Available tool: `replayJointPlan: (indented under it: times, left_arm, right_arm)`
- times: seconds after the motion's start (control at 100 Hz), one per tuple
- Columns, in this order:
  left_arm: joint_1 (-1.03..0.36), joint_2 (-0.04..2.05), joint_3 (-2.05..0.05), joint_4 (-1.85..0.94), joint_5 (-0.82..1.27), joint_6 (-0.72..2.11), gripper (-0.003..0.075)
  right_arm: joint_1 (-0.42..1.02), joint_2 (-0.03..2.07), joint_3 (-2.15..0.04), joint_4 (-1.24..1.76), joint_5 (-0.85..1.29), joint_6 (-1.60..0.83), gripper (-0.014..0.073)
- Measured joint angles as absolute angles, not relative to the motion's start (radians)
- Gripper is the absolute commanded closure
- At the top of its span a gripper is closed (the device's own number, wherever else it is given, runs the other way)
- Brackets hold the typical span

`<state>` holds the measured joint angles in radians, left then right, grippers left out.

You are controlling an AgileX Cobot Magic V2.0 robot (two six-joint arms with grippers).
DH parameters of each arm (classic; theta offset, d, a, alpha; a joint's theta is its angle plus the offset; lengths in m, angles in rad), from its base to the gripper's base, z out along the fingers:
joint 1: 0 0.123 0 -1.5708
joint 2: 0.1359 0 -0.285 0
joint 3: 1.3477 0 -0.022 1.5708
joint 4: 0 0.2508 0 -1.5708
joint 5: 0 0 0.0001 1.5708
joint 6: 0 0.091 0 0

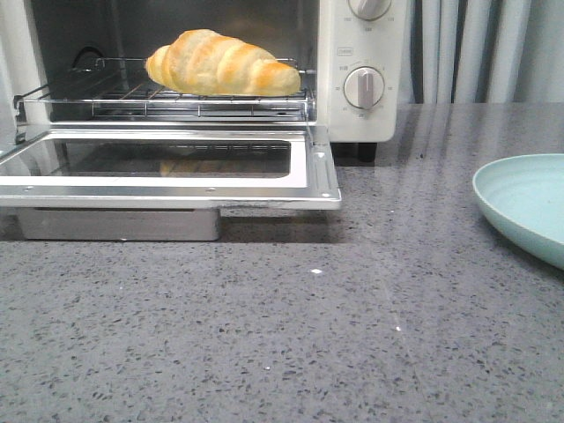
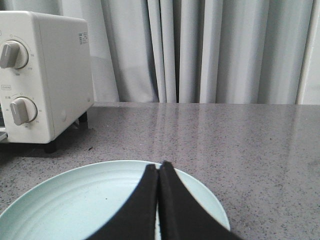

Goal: Put bread in oven

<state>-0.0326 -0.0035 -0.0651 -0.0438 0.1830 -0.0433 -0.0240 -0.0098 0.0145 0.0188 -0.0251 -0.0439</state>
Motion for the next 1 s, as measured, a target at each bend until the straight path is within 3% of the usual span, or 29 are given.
replayJointPlan:
  times: [0.36,1.0]
  left_arm:
    - [0.082,-0.004,0.006,-0.006,0.128,0.000,0.0740]
    - [-0.003,-0.004,0.006,0.008,0.029,0.018,0.0740]
  right_arm:
    - [-0.024,-0.010,0.015,0.019,-0.025,-0.044,0.0638]
    - [-0.024,-0.010,0.015,0.019,-0.025,-0.044,0.0638]
